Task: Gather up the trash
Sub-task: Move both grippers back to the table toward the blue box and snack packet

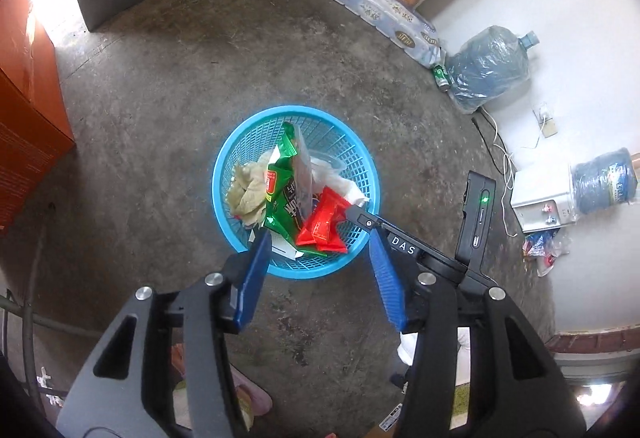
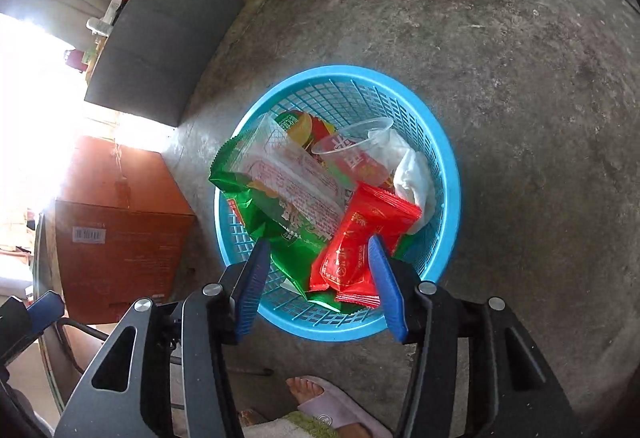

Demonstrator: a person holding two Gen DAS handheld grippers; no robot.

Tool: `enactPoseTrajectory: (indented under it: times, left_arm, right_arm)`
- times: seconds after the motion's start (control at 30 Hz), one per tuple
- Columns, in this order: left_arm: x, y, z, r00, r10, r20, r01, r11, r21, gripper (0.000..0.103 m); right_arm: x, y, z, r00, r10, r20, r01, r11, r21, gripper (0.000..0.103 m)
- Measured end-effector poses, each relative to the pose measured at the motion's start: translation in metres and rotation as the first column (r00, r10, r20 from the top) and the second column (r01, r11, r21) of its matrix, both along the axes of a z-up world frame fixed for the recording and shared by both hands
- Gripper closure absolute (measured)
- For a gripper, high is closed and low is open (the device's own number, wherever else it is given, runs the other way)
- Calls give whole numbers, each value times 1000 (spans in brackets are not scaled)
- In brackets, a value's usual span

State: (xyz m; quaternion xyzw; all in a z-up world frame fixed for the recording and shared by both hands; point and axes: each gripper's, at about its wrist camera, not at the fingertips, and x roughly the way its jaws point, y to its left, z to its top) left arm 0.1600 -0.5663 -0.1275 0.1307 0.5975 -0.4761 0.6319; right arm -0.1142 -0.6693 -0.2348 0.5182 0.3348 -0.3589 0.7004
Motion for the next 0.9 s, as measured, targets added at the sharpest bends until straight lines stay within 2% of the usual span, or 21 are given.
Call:
enactPoseTrajectory:
  times: [0.13,0.27,0.43,0.57,0.67,0.73,0.83,0.9]
  left_arm:
    - [4,25,34,999,20,34,-18,998,-62,47]
    - [4,68,72,998,39,48,-32,990,-140,41]
    - [4,144,117,986,88,140,-56,976,-212,35]
    - [7,223,149,968,174,183,-119,953,-280,27]
    - [9,292,163,937,283,204,-207,921,-330,22]
    - [12,340,168,907,364,213,-275,893,-357,20]
    - [13,416,170,836,502,221,-398,833,-385,19]
    - [15,463,165,783,586,210,-481,784,-392,18]
  right_arm:
    - [-10,7,20,999,-24,28,24,999,-29,51]
    - [-21,28,54,997,-7,76,13,996,-87,51]
    - [-32,65,107,992,81,94,-60,977,-203,51]
    - [-31,95,161,982,166,90,-131,944,-303,46]
    - [-17,123,205,962,256,94,-202,901,-383,41]
    - [-1,145,233,941,326,94,-256,864,-435,37]
    - [34,186,268,888,450,97,-350,796,-493,35]
    - [66,216,285,835,540,105,-423,753,-504,34]
